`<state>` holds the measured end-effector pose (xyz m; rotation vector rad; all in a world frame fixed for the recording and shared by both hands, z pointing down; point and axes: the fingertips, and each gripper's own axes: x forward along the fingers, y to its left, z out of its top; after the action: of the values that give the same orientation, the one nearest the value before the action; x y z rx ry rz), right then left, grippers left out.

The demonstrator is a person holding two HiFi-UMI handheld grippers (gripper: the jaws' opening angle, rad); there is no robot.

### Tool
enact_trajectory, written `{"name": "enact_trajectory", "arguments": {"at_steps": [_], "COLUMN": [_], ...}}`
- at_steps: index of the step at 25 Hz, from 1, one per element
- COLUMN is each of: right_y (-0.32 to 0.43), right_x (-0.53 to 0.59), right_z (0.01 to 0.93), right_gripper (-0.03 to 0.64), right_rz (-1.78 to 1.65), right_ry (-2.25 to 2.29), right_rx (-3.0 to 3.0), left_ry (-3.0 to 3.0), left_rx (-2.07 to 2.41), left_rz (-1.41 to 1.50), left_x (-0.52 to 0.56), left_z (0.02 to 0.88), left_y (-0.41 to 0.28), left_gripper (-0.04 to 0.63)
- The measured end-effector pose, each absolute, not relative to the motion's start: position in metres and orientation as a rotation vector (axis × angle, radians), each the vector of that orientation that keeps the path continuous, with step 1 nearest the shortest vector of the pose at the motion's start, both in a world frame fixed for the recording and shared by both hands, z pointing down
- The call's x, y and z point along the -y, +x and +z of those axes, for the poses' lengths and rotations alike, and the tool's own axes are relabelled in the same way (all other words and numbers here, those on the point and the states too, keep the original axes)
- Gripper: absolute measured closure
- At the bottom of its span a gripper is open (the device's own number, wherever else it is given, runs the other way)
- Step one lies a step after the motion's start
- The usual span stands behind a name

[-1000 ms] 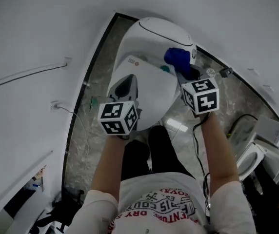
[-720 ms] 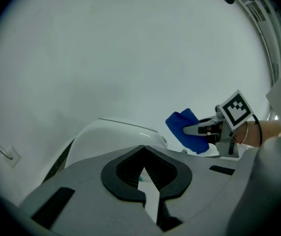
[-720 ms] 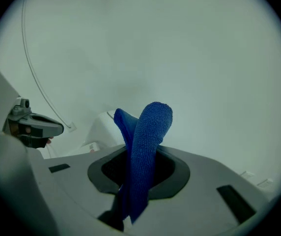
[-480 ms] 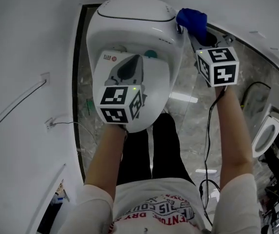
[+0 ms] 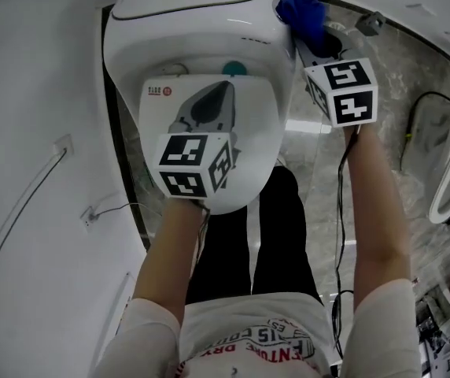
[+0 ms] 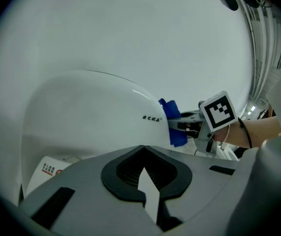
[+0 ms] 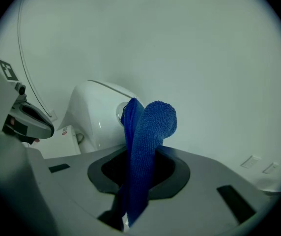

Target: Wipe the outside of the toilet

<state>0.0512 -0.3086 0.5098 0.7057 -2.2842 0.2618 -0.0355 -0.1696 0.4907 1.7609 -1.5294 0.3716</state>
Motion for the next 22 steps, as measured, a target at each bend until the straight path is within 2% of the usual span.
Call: {"name": "enact_trajectory", "arguments": {"at_steps": [10, 22], "right_y": [0.074, 0.115], "right_x": [0.272, 0.201], "right_z": [0.550, 0.622], "right_gripper": [0.541, 0.541], "right_rz": [0.309, 0.471], "right_ry": [0.602, 0.594], "right_rx": [2.290, 2.206], "left_ry": [1.866, 1.981], "left_rx": [1.428, 1.251], "left_rz": [0.394, 0.540], "left_x": [0.180, 0.155], "left_z": [0.502, 0.537], "left_y": [-0.026, 0.041], "left_gripper": [0.589, 0.589]}}
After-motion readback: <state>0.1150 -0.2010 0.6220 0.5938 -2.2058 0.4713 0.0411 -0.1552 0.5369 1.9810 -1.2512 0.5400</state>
